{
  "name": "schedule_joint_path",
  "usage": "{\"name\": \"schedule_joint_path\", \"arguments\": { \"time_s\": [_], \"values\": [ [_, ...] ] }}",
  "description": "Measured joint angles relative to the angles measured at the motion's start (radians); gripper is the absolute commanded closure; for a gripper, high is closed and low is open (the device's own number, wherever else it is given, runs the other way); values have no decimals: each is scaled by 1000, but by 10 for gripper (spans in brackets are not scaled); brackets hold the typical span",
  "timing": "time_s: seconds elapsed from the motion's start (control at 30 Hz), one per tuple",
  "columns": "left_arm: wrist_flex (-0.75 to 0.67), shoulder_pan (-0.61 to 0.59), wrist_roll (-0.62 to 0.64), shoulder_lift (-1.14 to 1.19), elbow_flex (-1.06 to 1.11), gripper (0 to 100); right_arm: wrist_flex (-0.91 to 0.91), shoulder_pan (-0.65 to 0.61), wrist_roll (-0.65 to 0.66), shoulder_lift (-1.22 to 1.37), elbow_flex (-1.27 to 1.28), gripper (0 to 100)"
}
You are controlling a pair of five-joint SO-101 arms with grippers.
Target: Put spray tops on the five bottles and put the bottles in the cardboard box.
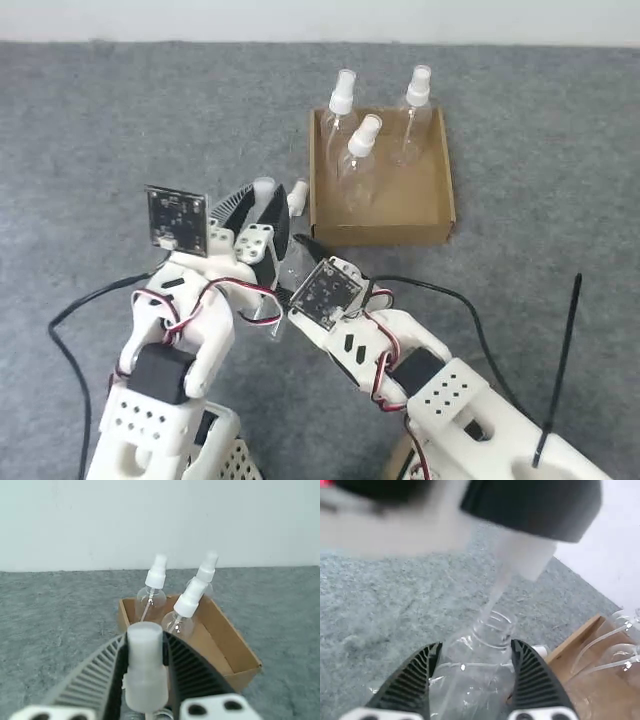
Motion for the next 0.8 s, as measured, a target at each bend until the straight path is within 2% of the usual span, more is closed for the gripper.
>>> {"name": "schedule_joint_path", "arguments": {
  "time_s": [0.23, 0.43, 0.53, 0.8],
  "values": [
    [41, 49, -44, 0, 0, 984, 0, 0, -8, 0, 0, 993],
    [64, 71, -89, 0, 0, 818, 0, 0, -8, 0, 0, 993],
    [75, 57, -92, 0, 0, 776, 0, 3, -8, 0, 0, 993],
    [157, -74, -95, 0, -149, 792, 0, 11, -8, 0, 0, 993]
  ]
}}
